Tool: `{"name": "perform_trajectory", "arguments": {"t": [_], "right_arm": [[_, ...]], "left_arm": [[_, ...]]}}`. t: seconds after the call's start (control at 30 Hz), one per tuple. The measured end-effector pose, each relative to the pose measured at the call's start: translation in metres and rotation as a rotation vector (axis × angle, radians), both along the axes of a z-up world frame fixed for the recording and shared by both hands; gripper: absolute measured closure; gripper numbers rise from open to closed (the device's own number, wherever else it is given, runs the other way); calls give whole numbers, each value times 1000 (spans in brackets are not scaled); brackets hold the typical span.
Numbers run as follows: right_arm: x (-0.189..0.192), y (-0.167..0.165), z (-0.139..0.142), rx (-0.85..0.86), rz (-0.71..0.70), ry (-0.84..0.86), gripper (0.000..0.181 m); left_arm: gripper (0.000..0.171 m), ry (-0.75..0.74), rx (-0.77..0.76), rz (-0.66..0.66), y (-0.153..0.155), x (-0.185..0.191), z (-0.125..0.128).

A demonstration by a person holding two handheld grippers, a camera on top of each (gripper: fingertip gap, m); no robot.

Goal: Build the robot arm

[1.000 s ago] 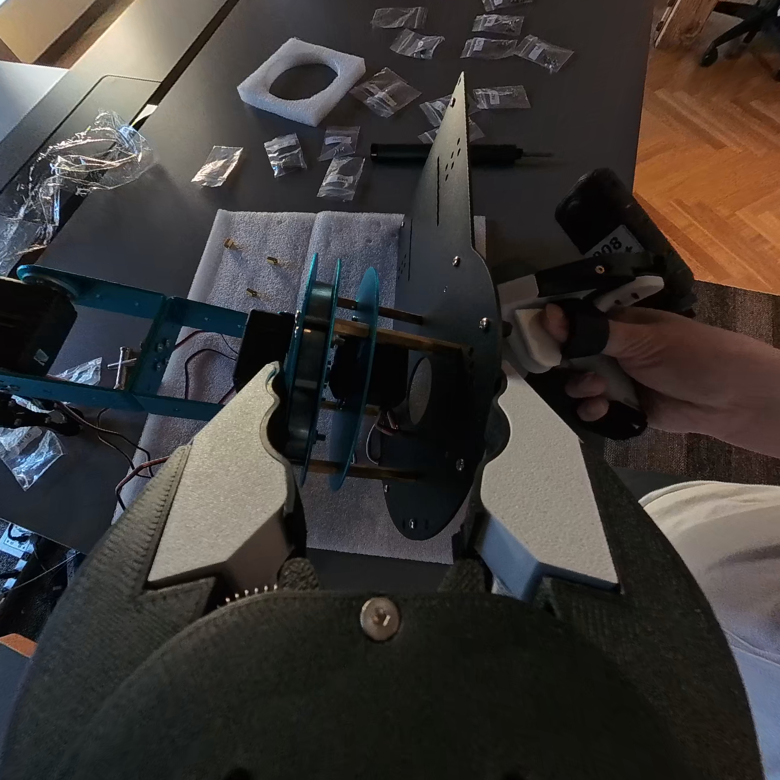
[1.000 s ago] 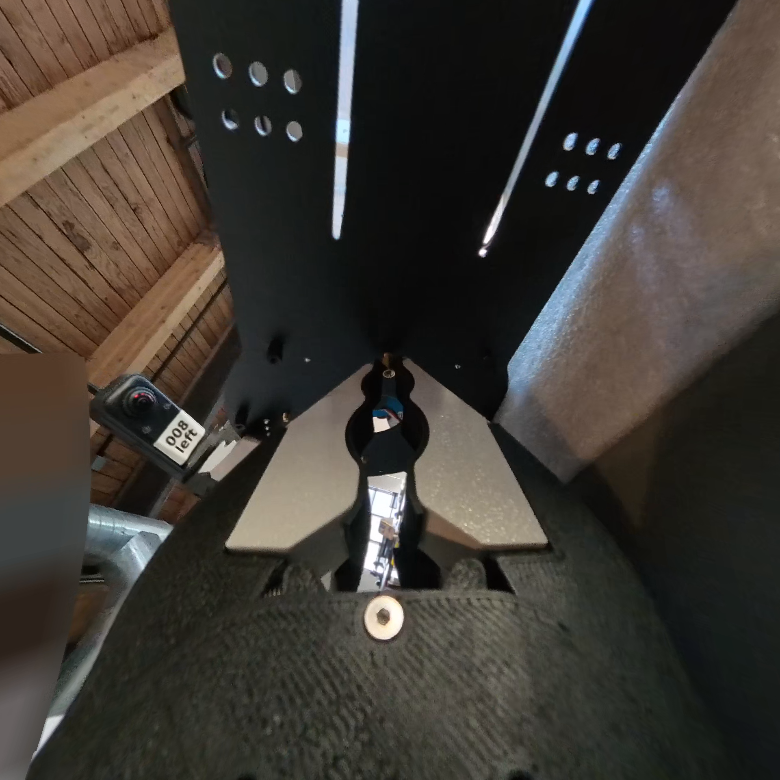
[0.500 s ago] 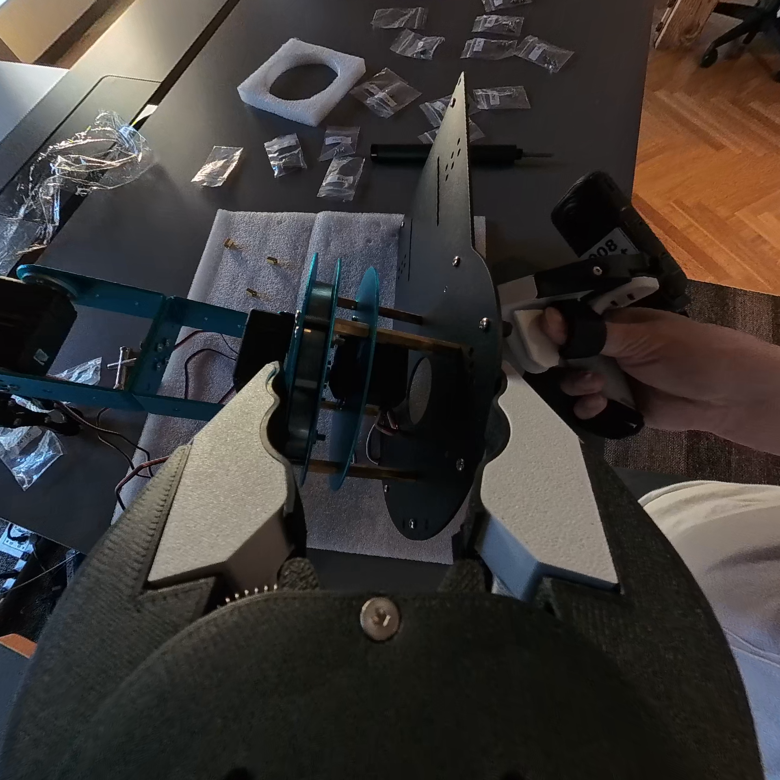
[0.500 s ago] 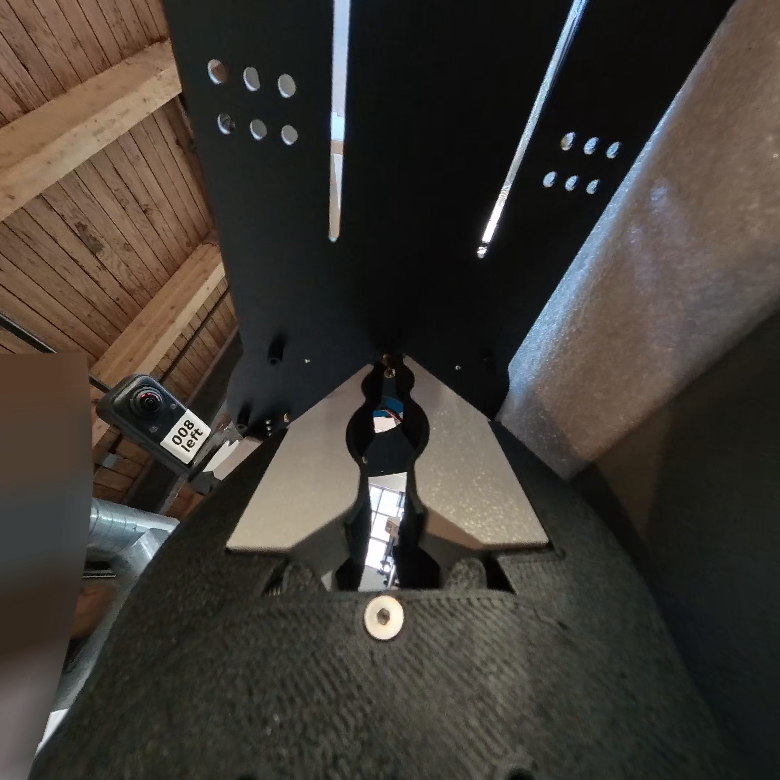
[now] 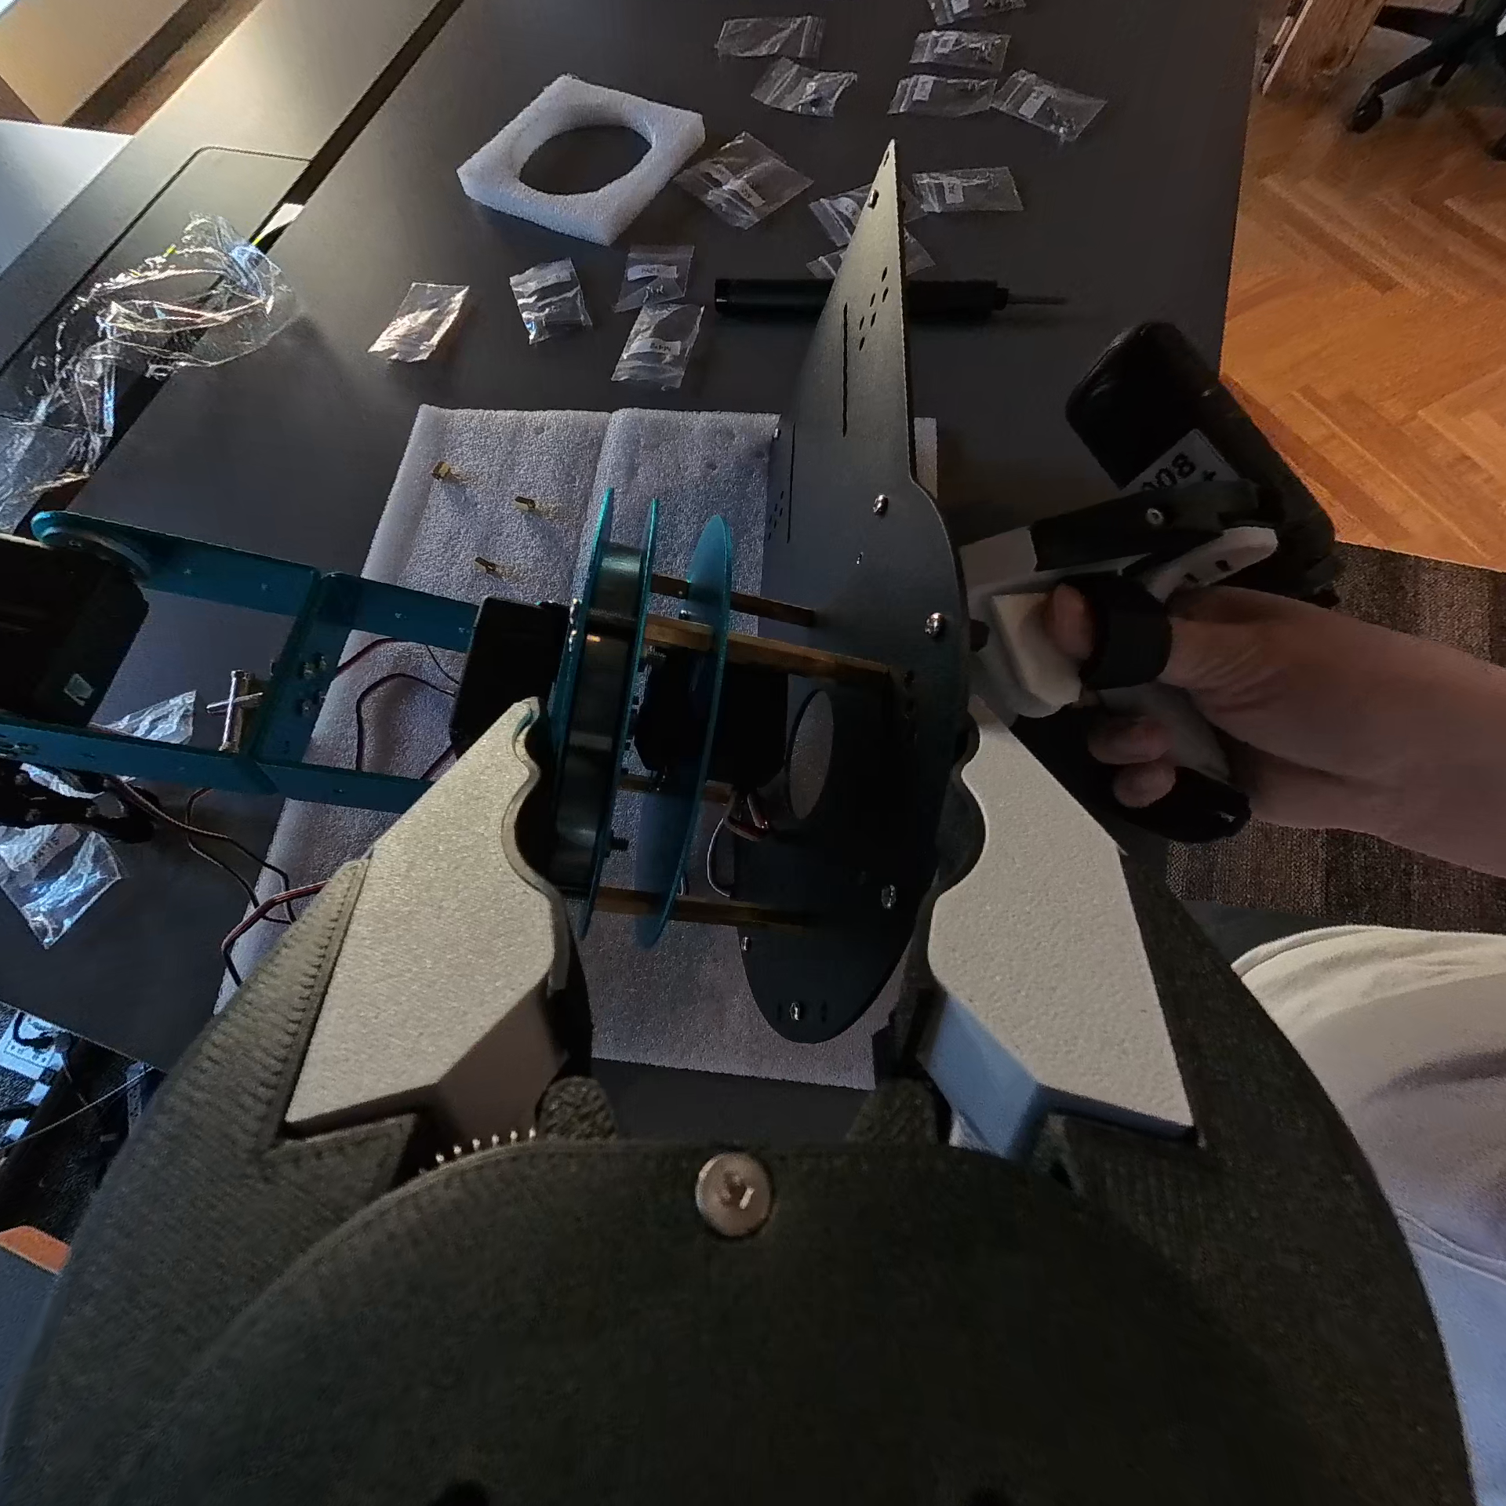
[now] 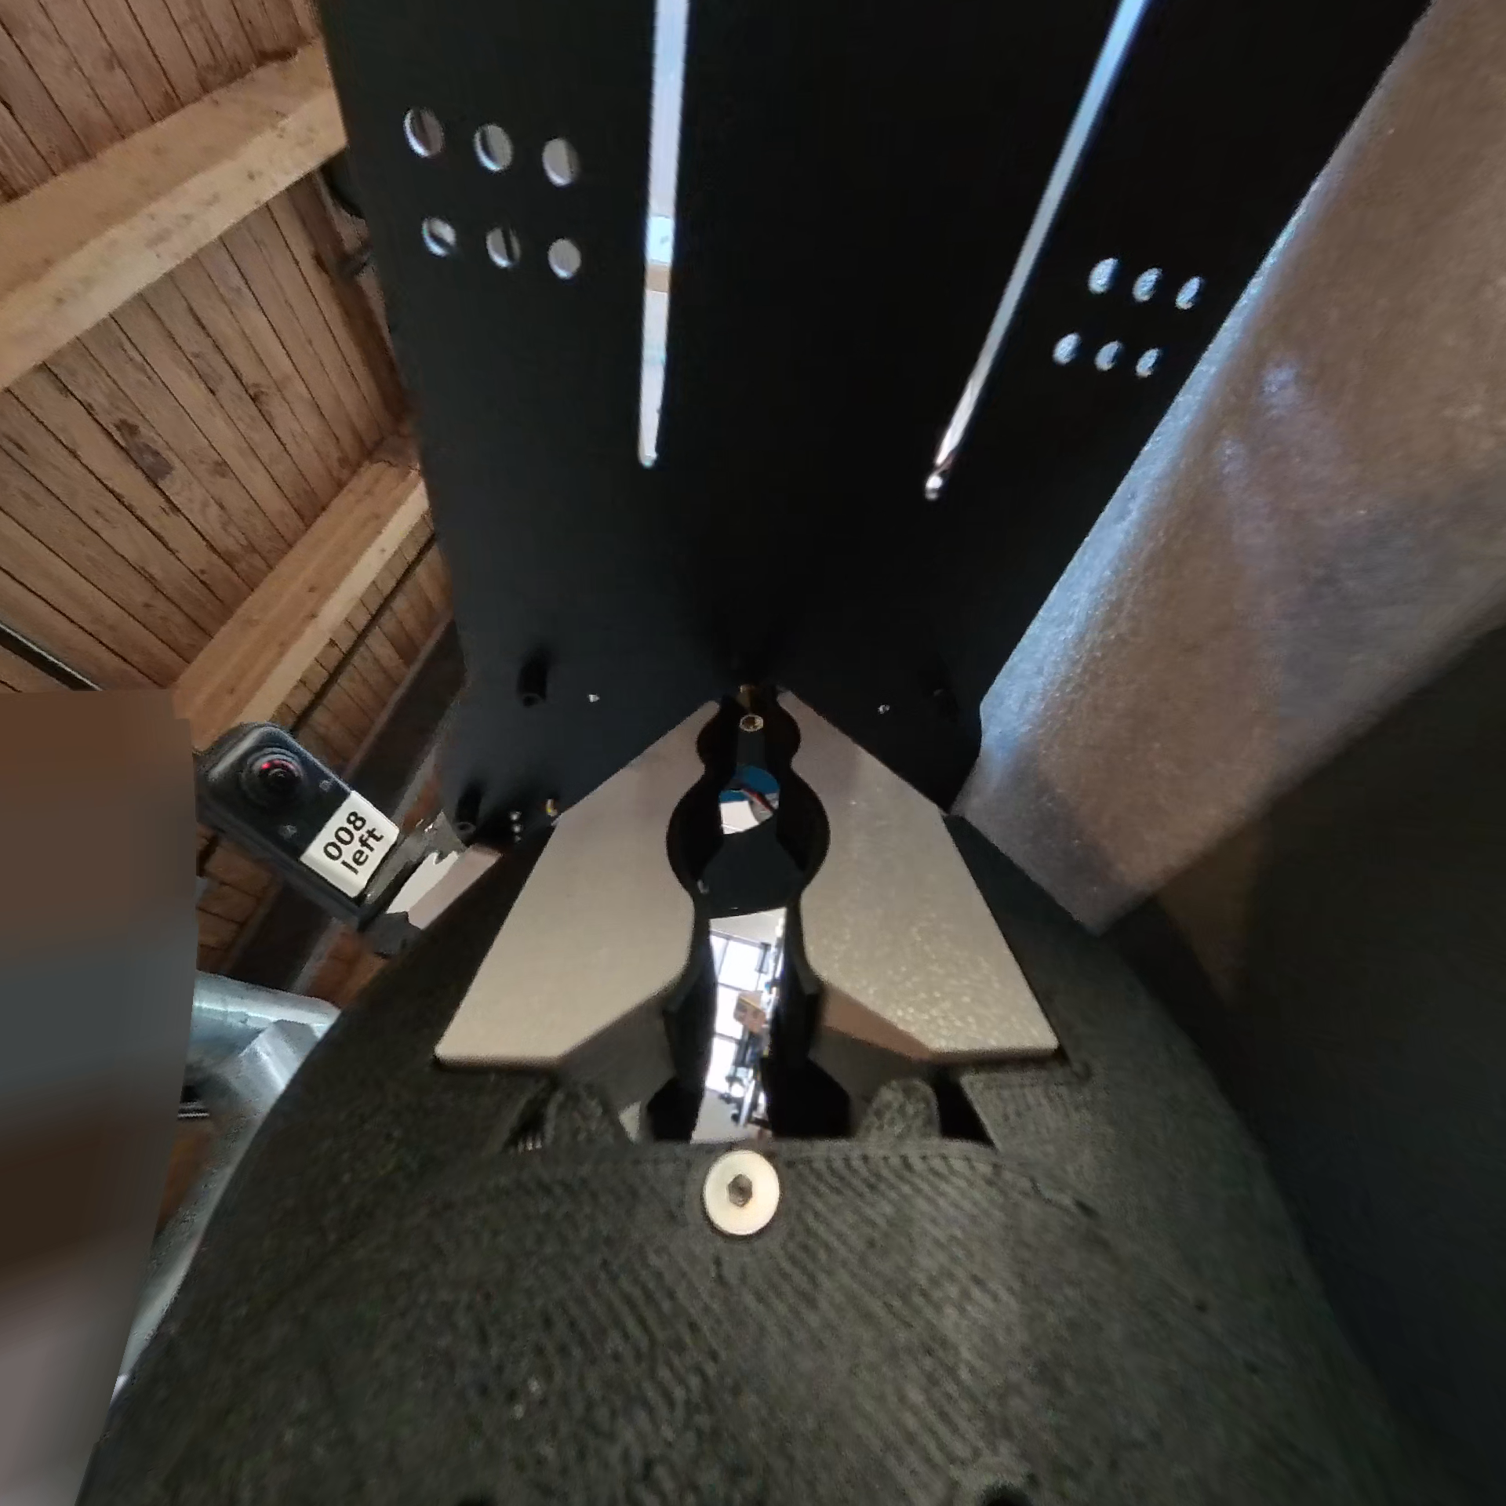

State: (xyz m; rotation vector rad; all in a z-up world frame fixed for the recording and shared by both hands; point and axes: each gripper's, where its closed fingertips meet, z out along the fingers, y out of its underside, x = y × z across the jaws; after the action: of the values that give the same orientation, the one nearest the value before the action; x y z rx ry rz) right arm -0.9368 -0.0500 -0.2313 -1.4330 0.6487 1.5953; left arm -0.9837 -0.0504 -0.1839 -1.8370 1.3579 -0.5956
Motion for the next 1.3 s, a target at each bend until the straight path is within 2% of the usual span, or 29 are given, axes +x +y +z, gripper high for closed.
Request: {"name": "perform_trajectory", "arguments": {"t": [0.33,1.03,1.2,1.3], "right_arm": [[0,0,0,-36,25,78,177],[2,-1,8,34,-22,57,177],[1,-1,7,30,5,-63,178],[2,-5,4,38,23,-256,178]], "left_arm": [[77,1,2,-5,0,0,0],[77,-4,2,-9,0,0,0],[77,-3,1,-8,0,0,0],[77,-3,1,-8,0,0,0]]}}
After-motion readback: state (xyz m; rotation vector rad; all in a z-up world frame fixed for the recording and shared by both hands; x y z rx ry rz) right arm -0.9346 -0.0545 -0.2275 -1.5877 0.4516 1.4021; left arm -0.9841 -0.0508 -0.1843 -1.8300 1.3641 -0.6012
